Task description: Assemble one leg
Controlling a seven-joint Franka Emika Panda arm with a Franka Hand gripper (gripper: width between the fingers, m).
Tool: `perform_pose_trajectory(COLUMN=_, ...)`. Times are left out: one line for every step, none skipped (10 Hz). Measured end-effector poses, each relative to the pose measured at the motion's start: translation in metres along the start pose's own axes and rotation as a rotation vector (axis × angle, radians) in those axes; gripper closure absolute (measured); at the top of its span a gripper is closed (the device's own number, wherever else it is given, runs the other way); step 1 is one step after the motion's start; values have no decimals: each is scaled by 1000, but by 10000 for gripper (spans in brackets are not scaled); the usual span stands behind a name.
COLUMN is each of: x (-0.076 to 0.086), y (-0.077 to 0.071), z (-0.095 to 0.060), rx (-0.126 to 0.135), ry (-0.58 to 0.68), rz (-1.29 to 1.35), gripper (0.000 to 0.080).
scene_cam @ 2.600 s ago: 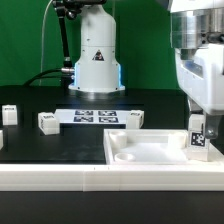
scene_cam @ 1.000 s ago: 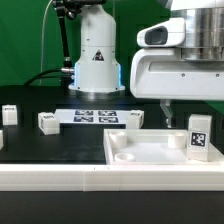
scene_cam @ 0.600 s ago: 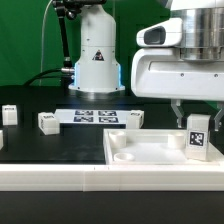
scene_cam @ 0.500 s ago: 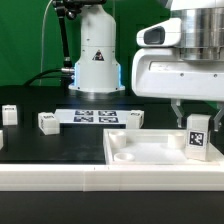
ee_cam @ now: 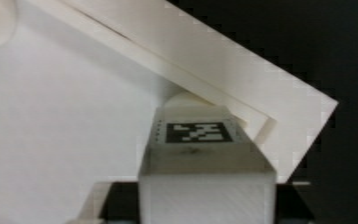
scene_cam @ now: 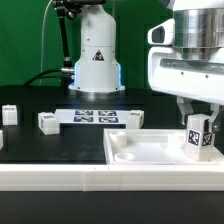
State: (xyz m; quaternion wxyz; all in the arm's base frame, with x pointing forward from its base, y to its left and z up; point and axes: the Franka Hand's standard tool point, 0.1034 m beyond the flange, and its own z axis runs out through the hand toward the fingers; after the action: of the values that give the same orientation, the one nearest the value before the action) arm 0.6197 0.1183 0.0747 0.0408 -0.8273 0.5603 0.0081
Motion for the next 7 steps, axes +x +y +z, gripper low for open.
perform_pose_trajectory(x=0, y=0, z=0, rx=2, ry=-5, rz=97, gripper=509)
perform_pose_trajectory(x=1, y=0, z=0, rx=3, ry=-8, rz=190, gripper=509)
perform_pose_trajectory(x=1, y=0, z=0, rx=4, ry=-9, rz=255, gripper=509)
perform_pose_trajectory(x=2, y=0, z=0, rx=8, ry=-19, rz=398, gripper=509)
perform_pose_trajectory(x=1, y=0, z=-1, rx=7, ry=-18, rz=517, gripper=509)
perform_pose_trajectory(x=1, y=0, z=0, rx=7, ry=-15, rz=629, gripper=509)
perform_pose_trajectory(x=2, y=0, z=0, rx=7, ry=-14, rz=709, gripper=508)
